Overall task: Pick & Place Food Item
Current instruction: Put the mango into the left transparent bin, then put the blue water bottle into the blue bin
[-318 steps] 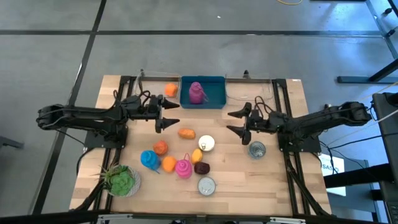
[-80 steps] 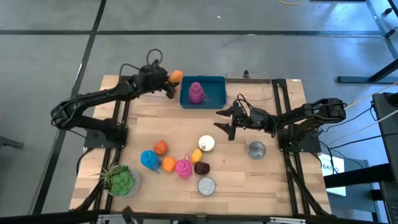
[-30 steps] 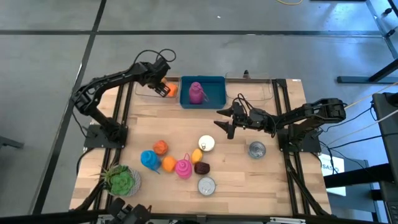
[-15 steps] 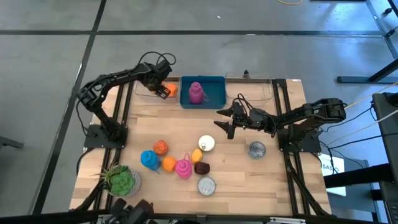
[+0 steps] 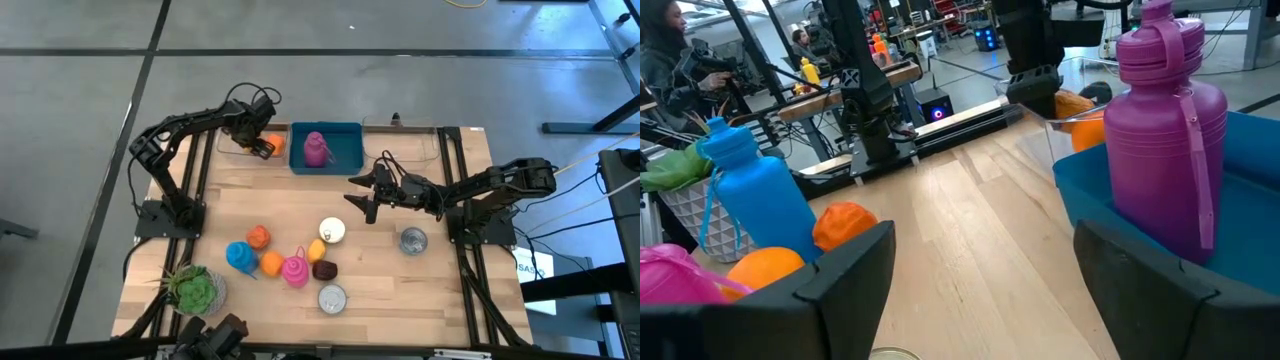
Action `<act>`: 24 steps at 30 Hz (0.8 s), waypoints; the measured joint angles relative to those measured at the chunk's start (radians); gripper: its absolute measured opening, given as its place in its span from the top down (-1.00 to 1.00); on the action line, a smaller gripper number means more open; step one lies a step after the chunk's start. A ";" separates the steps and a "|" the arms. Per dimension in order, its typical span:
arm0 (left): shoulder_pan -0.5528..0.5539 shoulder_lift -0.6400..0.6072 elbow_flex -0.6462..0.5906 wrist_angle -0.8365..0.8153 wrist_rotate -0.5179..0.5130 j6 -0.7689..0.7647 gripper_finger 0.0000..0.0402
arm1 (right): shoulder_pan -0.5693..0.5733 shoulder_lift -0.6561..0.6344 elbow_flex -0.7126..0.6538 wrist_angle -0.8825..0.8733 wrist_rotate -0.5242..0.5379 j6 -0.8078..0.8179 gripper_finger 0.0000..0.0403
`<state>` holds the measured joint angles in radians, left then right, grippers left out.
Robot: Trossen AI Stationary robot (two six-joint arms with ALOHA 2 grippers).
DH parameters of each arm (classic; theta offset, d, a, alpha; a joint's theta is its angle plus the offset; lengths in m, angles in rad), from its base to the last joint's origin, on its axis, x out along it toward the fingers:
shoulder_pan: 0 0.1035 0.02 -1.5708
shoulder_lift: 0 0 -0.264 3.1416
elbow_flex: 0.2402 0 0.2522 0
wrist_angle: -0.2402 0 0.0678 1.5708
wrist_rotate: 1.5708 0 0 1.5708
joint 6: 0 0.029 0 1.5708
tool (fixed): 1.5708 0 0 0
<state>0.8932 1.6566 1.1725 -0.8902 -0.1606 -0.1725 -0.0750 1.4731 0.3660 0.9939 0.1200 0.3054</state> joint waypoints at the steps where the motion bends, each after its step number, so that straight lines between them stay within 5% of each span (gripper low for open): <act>1: 0.000 0.000 0.000 0.000 0.004 0.000 0.04 | 0.000 0.000 0.000 0.000 0.000 0.000 -0.52; 24: 0.000 0.000 0.000 0.008 0.004 -0.007 -0.34 | 0.000 0.000 0.000 0.000 0.000 -0.006 -0.52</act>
<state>0.8932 1.6566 1.1725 -0.8822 -0.1562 -0.1795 -0.0750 1.4731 0.3660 0.9936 0.1200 0.2996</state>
